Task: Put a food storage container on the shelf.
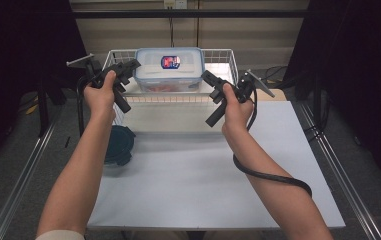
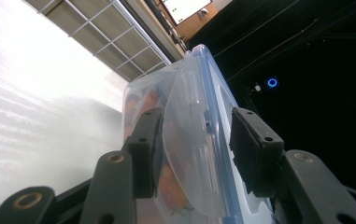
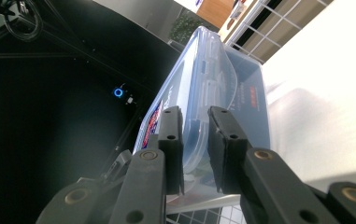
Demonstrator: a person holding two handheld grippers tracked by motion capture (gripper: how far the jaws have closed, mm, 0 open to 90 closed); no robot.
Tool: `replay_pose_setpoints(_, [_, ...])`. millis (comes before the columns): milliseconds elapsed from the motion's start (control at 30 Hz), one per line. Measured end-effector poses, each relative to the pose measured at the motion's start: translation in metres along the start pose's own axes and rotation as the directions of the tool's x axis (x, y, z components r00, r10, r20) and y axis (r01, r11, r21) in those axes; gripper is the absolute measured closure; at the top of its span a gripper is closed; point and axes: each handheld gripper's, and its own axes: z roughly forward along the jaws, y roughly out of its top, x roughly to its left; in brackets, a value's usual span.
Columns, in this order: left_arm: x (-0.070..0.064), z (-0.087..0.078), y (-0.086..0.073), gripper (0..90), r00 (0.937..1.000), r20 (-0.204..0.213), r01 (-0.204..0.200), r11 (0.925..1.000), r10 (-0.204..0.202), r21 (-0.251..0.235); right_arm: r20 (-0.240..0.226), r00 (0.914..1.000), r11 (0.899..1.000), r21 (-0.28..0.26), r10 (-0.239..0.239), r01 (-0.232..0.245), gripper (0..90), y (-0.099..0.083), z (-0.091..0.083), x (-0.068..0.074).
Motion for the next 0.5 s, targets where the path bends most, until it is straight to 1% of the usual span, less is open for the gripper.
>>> replay_pose_setpoints(33, [0.0, 0.001, 0.0, 55.1, 1.0, -0.002, 0.0, 1.0, 0.0, -0.001, 0.008, 1.0, 1.0, 0.005, 0.001, -0.001, 76.2, 0.001, 0.001, 0.0])
replay_pose_setpoints(100, [0.001, 0.005, 0.002, 54.7, 0.9999, -0.011, 0.005, 1.0, -0.005, 0.0, 0.012, 0.9999, 1.0, 0.002, -0.002, 0.002, 76.1, 0.003, 0.003, 0.0])
replay_pose_setpoints(133, [0.003, 0.006, 0.002, 54.7, 0.9999, -0.011, 0.002, 1.0, -0.002, -0.001, 0.015, 0.9998, 1.0, -0.002, -0.01, 0.01, 76.0, 0.004, 0.005, 0.0])
replay_pose_setpoints(200, [0.004, 0.008, 0.003, 54.1, 0.9997, -0.021, 0.009, 1.0, -0.009, -0.003, 0.02, 0.9998, 1.0, 0.003, -0.01, 0.01, 75.6, 0.004, 0.007, 0.0])
replay_pose_setpoints(233, [0.005, 0.009, 0.004, 53.9, 0.9997, -0.022, 0.005, 1.0, -0.005, -0.003, 0.02, 0.9997, 1.0, -0.002, -0.011, 0.011, 75.5, 0.005, 0.009, 0.0])
replay_pose_setpoints(300, [0.006, 0.01, 0.005, 53.6, 0.9995, -0.03, 0.014, 0.9999, -0.014, -0.006, 0.026, 0.9996, 1.0, 0.0, -0.01, 0.01, 75.1, 0.005, 0.011, 0.0])
replay_pose_setpoints(333, [0.007, 0.011, 0.006, 53.5, 0.9994, -0.032, 0.012, 0.9999, -0.012, -0.011, 0.025, 0.9997, 1.0, -0.002, -0.001, 0.001, 75.0, 0.005, 0.013, 0.0])
replay_pose_setpoints(367, [0.007, 0.012, 0.006, 53.4, 0.9991, -0.036, 0.024, 0.9996, -0.024, -0.015, 0.027, 0.9996, 1.0, -0.004, -0.009, 0.009, 74.8, 0.005, 0.014, 0.0])
replay_pose_setpoints(400, [0.008, 0.012, 0.006, 53.4, 0.9992, -0.036, 0.017, 0.9998, -0.017, -0.011, 0.032, 0.9994, 1.0, -0.007, -0.016, 0.016, 74.5, 0.005, 0.016, 0.001])
replay_pose_setpoints(433, [0.008, 0.013, 0.007, 53.3, 0.9989, -0.043, 0.015, 0.9997, -0.016, -0.017, 0.037, 0.9992, 1.0, -0.003, -0.012, 0.012, 74.3, 0.005, 0.016, 0.002])
replay_pose_setpoints(500, [0.009, 0.015, 0.008, 53.3, 0.9985, -0.055, 0.004, 0.9998, -0.005, -0.017, 0.037, 0.9991, 1.0, -0.014, -0.018, 0.018, 73.9, 0.005, 0.018, 0.002])
